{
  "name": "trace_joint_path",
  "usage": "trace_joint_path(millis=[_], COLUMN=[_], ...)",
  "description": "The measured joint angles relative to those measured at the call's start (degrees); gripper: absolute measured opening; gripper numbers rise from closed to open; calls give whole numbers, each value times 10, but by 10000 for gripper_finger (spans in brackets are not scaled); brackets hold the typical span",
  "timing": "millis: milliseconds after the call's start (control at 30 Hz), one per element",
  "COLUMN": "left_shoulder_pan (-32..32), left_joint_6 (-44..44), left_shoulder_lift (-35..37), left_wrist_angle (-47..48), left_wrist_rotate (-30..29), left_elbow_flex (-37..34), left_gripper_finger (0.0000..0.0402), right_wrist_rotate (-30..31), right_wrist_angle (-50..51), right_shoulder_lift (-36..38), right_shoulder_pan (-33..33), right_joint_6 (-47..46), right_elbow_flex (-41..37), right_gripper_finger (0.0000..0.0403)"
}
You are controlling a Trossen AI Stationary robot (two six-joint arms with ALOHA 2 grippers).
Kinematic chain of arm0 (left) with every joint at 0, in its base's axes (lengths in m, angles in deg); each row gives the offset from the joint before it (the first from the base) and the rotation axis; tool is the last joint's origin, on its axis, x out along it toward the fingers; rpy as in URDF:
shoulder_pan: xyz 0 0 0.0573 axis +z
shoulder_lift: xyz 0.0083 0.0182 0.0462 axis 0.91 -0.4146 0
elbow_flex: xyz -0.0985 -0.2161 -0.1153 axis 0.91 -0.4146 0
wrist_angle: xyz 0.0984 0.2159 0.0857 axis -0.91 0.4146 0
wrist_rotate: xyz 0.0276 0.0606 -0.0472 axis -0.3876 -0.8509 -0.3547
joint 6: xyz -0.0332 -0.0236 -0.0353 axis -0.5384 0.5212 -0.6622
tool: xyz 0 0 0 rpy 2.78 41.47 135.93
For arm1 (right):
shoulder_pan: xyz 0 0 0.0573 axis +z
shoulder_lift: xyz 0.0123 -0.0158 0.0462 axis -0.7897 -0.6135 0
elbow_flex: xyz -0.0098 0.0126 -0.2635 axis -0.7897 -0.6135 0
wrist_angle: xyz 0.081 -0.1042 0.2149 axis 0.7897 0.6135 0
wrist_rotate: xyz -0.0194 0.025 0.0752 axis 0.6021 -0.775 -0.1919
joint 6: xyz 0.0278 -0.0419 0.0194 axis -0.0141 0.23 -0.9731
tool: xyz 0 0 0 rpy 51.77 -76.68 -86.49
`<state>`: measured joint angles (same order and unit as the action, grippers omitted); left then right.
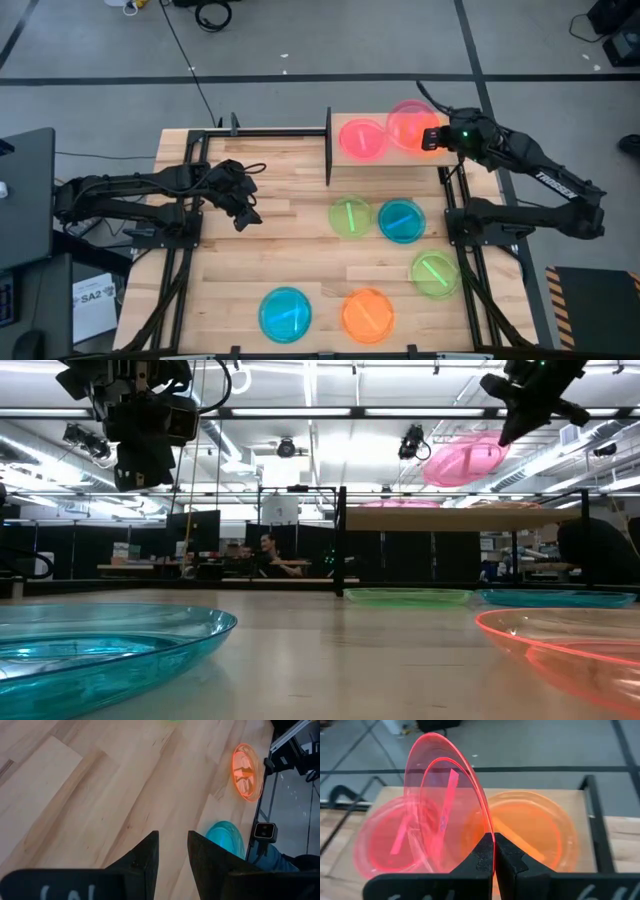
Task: Place and stack plates onto a shelf
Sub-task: Stack the pink plate on top of the orange plate on the shelf
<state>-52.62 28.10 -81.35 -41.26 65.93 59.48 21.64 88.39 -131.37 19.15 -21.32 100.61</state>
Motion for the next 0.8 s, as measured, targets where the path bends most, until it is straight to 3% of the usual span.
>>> trace_joint_path(millis=[800], left_shoulder_pan=[0], left_joint_6=[0], left_shoulder_lift=[0], left_wrist_angle=[0], left_wrist_rotate=[0], left_elbow_flex=[0], left_gripper_finger=[110], right_wrist_rotate=[-22], right_wrist_angle=[67], right_shoulder_lift=[-15], right_shoulder_pan=[-111], right_joint_6=[1], right_elbow_flex=[0], right_gripper_finger=[11])
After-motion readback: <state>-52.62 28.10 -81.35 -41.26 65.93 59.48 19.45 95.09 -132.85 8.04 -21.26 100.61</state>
